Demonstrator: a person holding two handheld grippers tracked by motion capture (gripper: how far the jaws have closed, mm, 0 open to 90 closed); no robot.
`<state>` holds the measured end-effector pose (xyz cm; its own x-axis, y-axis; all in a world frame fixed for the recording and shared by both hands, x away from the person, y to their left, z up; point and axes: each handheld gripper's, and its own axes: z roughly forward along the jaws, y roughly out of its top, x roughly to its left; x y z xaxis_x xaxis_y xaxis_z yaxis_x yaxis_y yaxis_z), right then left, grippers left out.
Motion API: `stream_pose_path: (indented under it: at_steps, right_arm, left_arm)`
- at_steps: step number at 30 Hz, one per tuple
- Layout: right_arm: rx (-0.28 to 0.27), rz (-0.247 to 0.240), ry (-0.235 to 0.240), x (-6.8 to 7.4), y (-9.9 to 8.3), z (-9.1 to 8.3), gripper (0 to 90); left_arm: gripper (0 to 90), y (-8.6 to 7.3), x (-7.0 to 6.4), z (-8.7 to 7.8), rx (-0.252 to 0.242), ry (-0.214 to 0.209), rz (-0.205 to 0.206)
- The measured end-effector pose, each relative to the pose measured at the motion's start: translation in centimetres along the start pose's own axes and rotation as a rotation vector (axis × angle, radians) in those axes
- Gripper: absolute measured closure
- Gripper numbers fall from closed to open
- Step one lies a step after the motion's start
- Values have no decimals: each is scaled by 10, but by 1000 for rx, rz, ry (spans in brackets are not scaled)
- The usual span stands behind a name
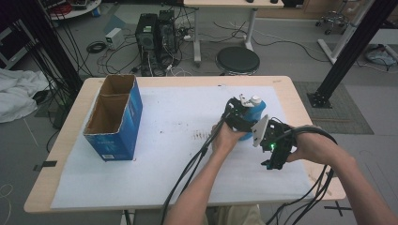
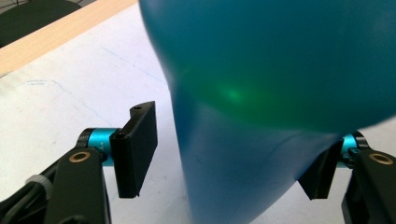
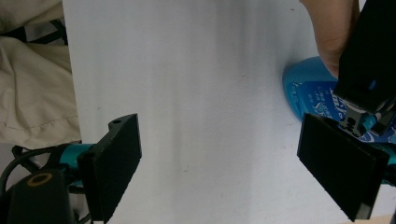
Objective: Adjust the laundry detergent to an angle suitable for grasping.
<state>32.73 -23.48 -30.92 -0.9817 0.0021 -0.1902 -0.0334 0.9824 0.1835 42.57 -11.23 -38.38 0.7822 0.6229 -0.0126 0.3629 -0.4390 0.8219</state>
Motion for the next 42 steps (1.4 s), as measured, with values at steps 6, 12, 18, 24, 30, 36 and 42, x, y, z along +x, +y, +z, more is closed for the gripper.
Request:
stream_pose_path:
  at_steps: [6,12,18,24,30,36,42]
  right_arm:
    - [9,6,-1,0,-1,1,128]
    - [11,1,-1,0,0,2,128]
    - [14,2,0,0,-1,2,128]
    - [9,13,-2,0,-1,2,128]
    - [12,3,-2,0,-2,2,128]
    - [11,18,-7,0,-3,2,128]
    - [12,14,-7,0,-5,0,128]
  left_arm:
    - [338,0,0,2,-6,-7,-2]
    - [354,0,-1,3,-7,-7,-5]
    - [382,0,-2,4,-12,-10,3]
    - [412,0,-2,5,-11,-16,7]
    - [443,0,-3,5,-13,-22,20]
    - [459,0,-2,5,-14,-30,20]
    - [467,0,-2,4,-15,-35,53]
